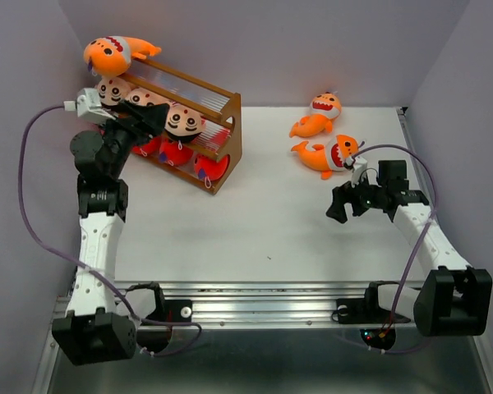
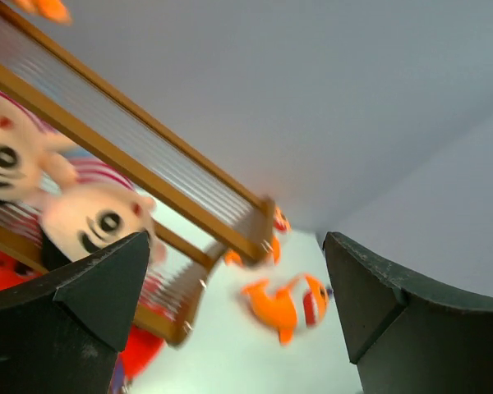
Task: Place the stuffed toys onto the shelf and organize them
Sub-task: Grab a stuffed toy with the right arm
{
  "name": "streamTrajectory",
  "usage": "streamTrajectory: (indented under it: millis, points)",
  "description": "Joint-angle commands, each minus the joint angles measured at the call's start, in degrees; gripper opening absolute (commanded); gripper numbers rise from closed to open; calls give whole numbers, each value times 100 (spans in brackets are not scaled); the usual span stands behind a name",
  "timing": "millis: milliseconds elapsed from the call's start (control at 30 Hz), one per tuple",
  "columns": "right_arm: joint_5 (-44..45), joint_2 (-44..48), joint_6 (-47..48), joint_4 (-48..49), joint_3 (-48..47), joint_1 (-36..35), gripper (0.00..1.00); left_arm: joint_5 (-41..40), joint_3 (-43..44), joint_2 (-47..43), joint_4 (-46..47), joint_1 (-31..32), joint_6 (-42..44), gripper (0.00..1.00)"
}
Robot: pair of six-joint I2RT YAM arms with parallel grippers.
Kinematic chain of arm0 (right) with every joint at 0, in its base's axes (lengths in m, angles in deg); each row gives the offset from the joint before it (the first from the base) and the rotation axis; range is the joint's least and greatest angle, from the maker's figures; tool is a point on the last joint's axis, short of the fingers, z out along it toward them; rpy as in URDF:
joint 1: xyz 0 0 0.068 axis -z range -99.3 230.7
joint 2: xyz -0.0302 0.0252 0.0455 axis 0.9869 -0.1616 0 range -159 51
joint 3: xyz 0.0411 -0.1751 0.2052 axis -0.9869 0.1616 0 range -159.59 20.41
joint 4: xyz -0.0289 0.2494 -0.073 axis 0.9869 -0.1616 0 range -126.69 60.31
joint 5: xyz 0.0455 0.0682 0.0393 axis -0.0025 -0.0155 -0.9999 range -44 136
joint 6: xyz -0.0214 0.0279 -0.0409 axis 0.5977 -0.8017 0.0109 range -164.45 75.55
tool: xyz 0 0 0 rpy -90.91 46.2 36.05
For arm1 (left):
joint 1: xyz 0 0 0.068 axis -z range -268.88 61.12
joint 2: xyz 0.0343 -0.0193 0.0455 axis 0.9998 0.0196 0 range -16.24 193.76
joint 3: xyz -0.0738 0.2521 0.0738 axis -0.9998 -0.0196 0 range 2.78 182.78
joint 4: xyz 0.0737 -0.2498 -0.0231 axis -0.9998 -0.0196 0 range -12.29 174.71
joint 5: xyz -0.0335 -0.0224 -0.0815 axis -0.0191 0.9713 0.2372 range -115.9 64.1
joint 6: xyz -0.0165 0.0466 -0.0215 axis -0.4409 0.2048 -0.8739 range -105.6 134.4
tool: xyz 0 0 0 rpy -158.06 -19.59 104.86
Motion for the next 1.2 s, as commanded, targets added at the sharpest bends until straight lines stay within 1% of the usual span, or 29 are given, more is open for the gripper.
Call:
streamTrajectory:
  millis: [0, 33, 67, 100, 133, 167, 233, 300, 333, 367, 400, 433, 467, 500, 533, 567, 600, 700, 733, 800, 933, 1000, 1067, 1100, 1133, 1167]
  points:
    - [609, -281, -675, 380, -610, 144, 100, -101, -380, -754, -1059, 785, 1436, 99]
    - [874, -430, -842, 423, -743, 144, 100, -120, -529, -1042, -1132, 848, 1517, 99]
    - [1111, -518, -1226, 459, -875, 205, 100, -103, -670, -1176, -1167, 1067, 1544, 99]
    - [1340, -615, -1387, 537, -1172, 206, 100, 36, -993, -1308, -1194, 1147, 1553, 99]
    - [1786, -703, -1536, 582, -1323, 206, 100, 107, -1162, -1561, -1263, 1278, 1518, 99]
    - [1947, -913, -1755, 634, -1472, 206, 100, 160, -1320, -1686, -1282, 1323, 1466, 99]
    - [2036, -1116, -1705, 740, -1884, 206, 100, 327, -1811, -1949, -1291, 1411, 1377, 99]
    - [1870, -1467, -1346, 828, -2158, 206, 100, 415, -2181, -2327, -1308, 1482, 1211, 99]
    - [1574, -1616, -1162, 819, -2464, 206, 100, 450, -2296, -2441, -1308, 1499, 1141, 99]
    - [1414, -1775, -551, 758, -2641, 206, 100, 503, -2384, -2651, -1317, 1517, 1035, 99]
    - [1099, -2098, -136, 532, -2817, 206, 100, 564, -2516, -2749, -1395, 1517, 991, 99]
    - [896, -2258, 739, 399, -3123, 206, 100, 574, -2569, -2950, -1457, 1517, 956, 99]
    - [763, -2425, 1252, 110, -3274, 206, 100, 591, -2605, -3039, -1527, 1526, 929, 99]
    - [788, -2740, 1597, 108, -3388, 206, 100, 591, -2657, -3136, -1684, 1526, 929, 99]
    - [849, -2908, 1713, 134, -3494, 206, 100, 583, -2684, -3346, -1721, 1526, 920, 99]
    - [928, -3101, 2001, 90, -3834, 206, 100, 574, -2710, -3435, -1887, 1526, 920, 99]
    - [1103, -3530, 2091, -67, -4055, 206, 100, 565, -2763, -3532, -2036, 1526, 920, 99]
    - [1272, -4104, 2136, -218, -4828, 206, 100, 617, -2877, -3813, -2257, 1535, 929, 99]
    - [1254, -4244, 2093, -200, -4953, 206, 100, 644, -2912, -3866, -2370, 1535, 920, 99]
    - [1219, -4588, 1803, -78, -5138, 206, 100, 662, -2983, -4024, -2477, 1535, 894, 99]
    - [1561, -5150, 1258, 248, -5559, 206, 100, 705, -3158, -4226, -2626, 1535, 806, 99]
    - [1772, -5326, 1134, 257, -5587, 206, 97, 662, -3211, -4288, -2627, 1535, 622, 99]
    - [1852, -5485, 1099, 292, -5412, 206, 90, 801, -3317, -4306, -2513, 1535, 464, 99]
    - [1878, -5503, 1090, 301, -5333, 206, 84, 802, -3361, -4297, -2477, 1535, 428, 99]
    - [1896, -5494, 1082, 292, -5245, 206, 79, 907, -3404, -4280, -2399, 1535, 384, 99]
    - [1957, -5459, 1073, 283, -5044, 206, 63, 960, -3422, -4236, -2363, 1535, 358, 99]
